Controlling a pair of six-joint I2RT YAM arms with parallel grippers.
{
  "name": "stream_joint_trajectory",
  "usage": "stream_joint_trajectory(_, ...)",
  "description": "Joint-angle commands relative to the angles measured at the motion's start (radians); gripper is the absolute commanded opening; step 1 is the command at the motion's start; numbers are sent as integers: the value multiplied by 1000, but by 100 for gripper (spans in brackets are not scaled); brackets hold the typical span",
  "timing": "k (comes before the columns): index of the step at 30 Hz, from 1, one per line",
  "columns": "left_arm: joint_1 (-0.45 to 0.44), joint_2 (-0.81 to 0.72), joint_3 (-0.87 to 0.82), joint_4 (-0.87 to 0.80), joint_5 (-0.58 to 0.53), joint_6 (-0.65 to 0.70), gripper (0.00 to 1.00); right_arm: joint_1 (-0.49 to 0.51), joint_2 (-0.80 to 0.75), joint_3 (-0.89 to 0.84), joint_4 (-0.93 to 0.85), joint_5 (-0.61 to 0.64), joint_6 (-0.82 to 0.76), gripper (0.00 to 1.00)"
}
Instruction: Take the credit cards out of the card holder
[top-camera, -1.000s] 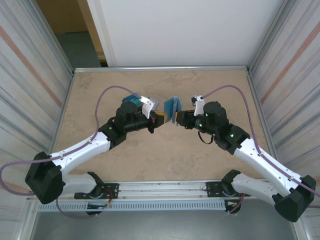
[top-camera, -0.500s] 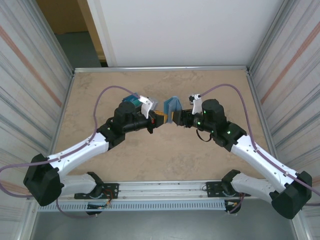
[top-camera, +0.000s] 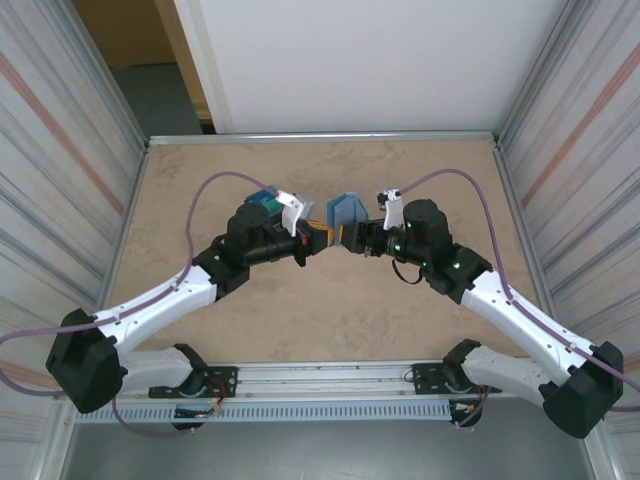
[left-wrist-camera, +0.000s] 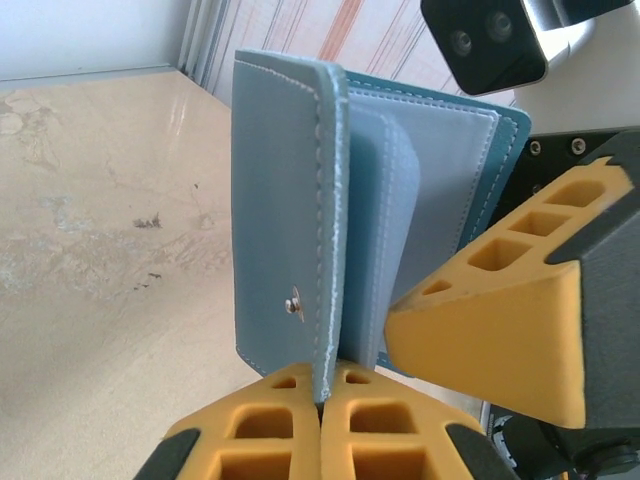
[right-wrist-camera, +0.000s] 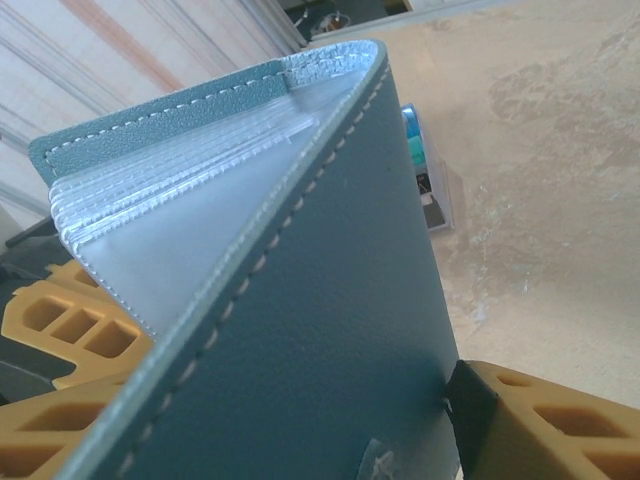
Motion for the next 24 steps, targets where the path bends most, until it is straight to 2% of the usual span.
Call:
stream_joint_trajectory(1,12,-38,-3,57,38,-25,0,-5,-17,-10,8,-7,-32,69)
stream_joint_trajectory(17,23,-39,-4,69,107,-43,0,-14,-45,-5,-27,67,-28,55)
stream_joint_trajectory(24,56,-37,-28,123,131,-112,0,-27,-71,-14,-20,24,-38,59)
